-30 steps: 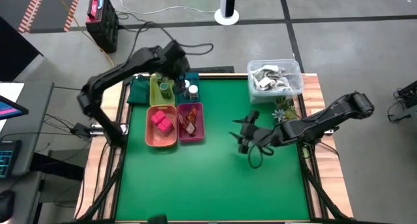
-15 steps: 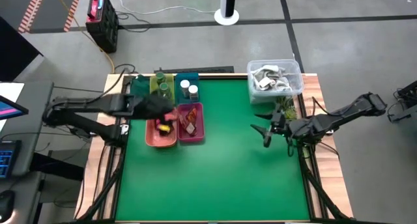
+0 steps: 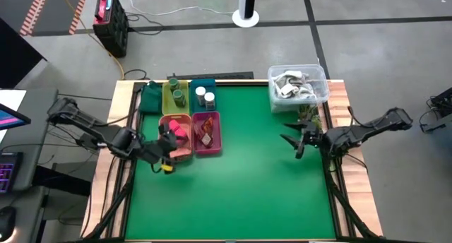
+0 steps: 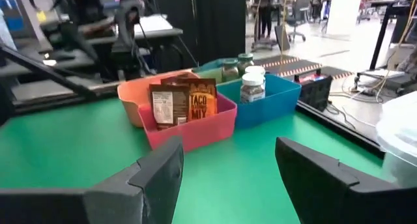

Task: Sort spices by type
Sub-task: Return to Home Position

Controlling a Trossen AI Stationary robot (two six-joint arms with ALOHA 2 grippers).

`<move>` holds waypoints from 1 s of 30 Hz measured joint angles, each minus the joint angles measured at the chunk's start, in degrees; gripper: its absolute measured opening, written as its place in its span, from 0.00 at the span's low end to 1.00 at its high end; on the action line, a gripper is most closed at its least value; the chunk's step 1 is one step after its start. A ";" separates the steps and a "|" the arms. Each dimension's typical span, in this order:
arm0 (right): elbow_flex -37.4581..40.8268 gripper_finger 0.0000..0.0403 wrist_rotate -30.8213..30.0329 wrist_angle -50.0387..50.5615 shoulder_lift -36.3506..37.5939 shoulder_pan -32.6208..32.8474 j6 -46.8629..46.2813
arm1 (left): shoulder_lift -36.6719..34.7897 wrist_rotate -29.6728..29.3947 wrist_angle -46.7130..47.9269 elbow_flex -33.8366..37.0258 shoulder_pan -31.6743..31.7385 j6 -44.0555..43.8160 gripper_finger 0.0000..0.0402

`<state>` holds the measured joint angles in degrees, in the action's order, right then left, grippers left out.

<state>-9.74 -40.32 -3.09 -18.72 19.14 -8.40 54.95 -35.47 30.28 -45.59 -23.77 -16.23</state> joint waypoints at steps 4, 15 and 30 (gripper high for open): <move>1.38 0.67 -0.01 2.37 6.76 0.00 0.76 | -3.27 -0.23 -3.76 5.28 -3.64 -0.11 0.72; 5.36 0.67 -0.08 8.37 18.51 0.01 2.42 | -19.22 0.40 -23.11 23.67 -5.04 4.57 0.72; 5.34 0.67 -3.73 6.12 18.62 -0.09 3.02 | -26.44 3.48 -36.58 37.73 -5.20 6.43 0.72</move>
<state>-4.40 -44.05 3.03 -0.10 19.05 -5.38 28.51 -32.00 -6.31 -7.86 -28.97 -9.81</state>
